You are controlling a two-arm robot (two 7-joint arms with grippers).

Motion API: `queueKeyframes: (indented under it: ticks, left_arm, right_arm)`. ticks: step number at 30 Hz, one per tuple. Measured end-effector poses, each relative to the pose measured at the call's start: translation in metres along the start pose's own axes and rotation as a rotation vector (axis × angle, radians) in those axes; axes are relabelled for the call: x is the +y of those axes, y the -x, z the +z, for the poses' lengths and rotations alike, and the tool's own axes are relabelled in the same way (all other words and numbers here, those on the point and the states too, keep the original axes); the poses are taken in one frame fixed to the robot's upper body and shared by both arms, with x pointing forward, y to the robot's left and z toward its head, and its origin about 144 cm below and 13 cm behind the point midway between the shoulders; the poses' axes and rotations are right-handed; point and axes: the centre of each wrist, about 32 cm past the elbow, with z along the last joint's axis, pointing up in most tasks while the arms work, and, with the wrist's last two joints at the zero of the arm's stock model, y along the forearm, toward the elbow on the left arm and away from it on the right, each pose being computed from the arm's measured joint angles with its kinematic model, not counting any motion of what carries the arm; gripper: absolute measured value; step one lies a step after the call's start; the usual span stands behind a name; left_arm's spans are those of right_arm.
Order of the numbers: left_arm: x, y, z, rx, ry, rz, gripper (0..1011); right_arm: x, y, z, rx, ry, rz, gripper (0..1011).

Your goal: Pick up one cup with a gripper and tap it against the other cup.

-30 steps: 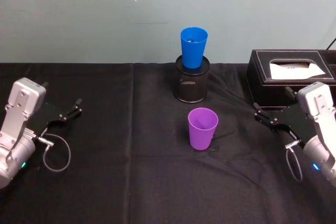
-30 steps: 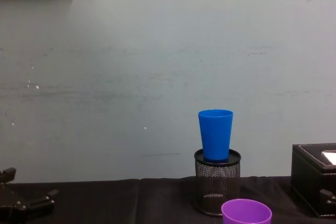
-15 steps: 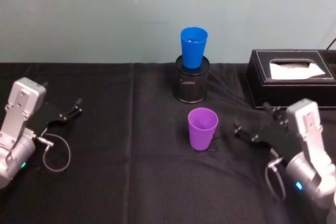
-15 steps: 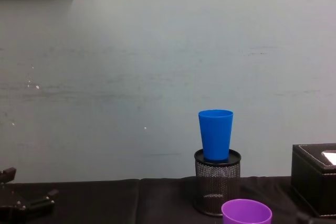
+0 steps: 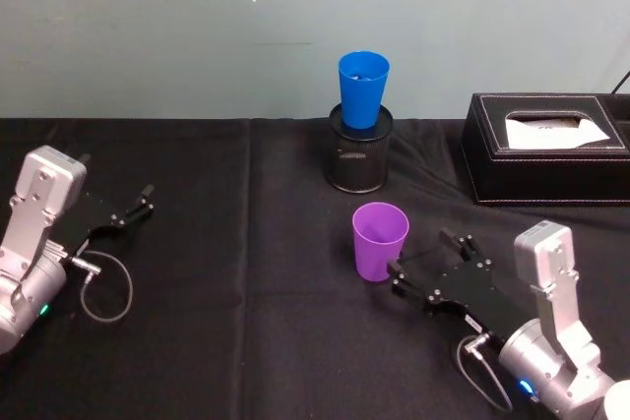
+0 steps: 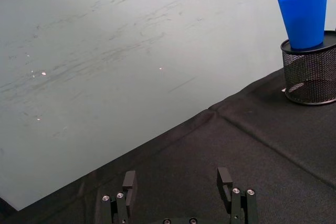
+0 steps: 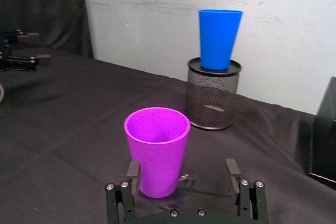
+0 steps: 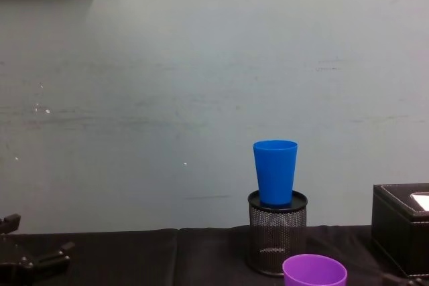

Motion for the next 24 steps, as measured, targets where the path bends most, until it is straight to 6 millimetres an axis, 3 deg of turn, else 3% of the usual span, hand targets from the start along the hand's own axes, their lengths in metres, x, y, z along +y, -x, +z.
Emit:
queueKeyframes:
  ticks: [24]
  left_arm:
    - [0.000, 0.000, 0.000, 0.000, 0.000, 0.000, 1000]
  right_arm:
    - [0.045, 0.011, -0.002, 0.026, -0.016, 0.051, 1003]
